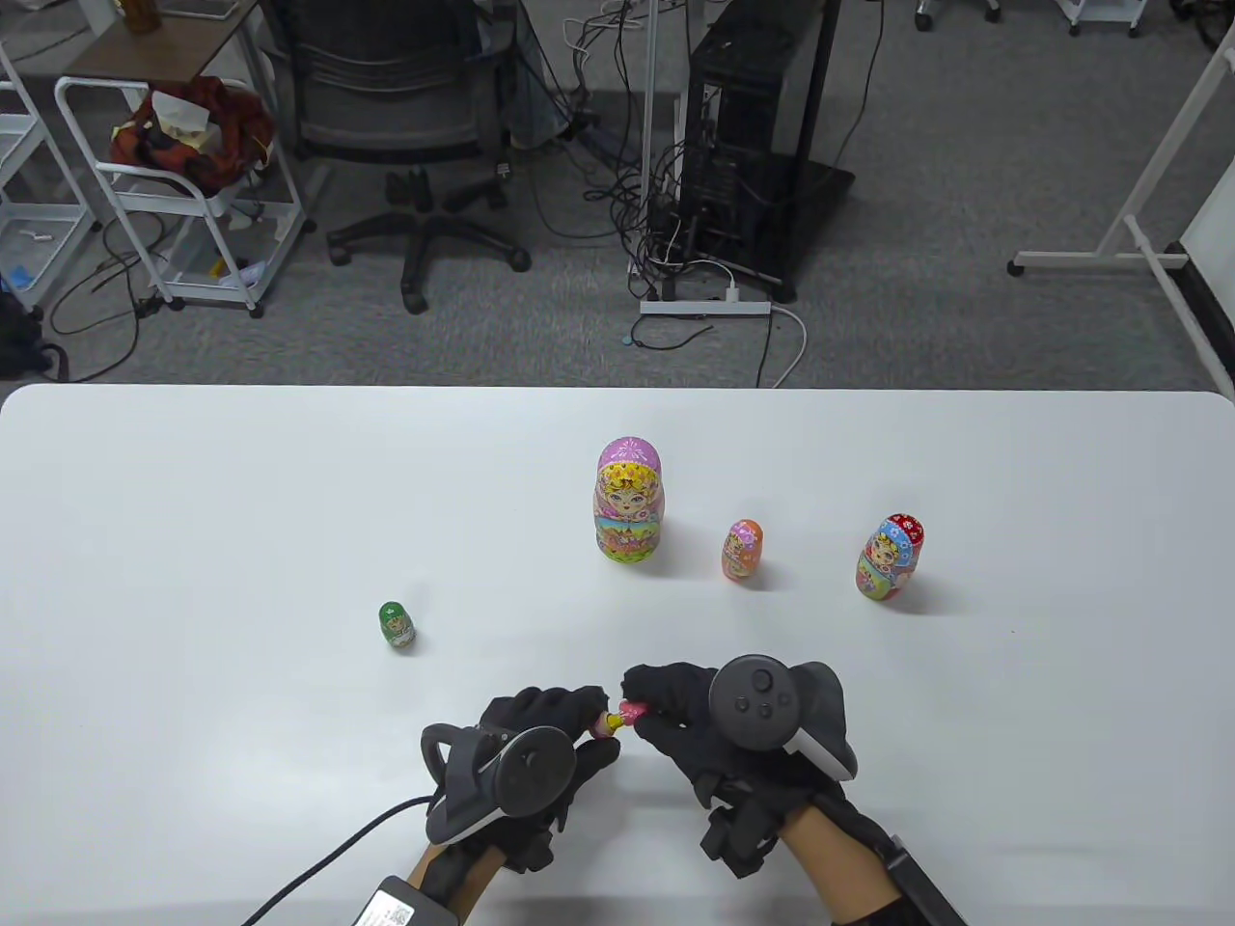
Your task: Nest individual Russian dolls into a nested set
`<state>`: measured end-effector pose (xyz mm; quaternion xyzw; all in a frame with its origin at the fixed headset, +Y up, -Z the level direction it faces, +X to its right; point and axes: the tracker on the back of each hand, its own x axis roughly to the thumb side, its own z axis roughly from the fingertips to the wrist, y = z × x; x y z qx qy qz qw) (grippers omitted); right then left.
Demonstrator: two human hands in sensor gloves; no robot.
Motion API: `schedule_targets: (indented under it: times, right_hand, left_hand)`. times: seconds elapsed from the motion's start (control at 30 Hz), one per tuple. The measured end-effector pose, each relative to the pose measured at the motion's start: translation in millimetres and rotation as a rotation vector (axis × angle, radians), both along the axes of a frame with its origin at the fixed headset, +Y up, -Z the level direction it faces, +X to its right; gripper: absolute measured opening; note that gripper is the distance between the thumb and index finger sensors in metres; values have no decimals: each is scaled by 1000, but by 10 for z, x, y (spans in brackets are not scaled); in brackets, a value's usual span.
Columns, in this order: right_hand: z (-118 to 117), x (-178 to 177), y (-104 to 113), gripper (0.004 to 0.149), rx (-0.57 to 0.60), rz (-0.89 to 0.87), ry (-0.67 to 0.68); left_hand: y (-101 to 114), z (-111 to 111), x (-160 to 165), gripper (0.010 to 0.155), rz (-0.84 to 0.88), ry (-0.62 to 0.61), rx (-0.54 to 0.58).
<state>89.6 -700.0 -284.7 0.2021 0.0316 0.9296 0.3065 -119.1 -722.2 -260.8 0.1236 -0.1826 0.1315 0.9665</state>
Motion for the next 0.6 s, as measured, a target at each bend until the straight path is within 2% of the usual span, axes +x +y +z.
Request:
schedule_targets:
  times: [0.6]
  right_hand:
    - [23,-63,-22,46,-12,-7,41]
  left_hand:
    - [20,29,19,61,-2,-17,21]
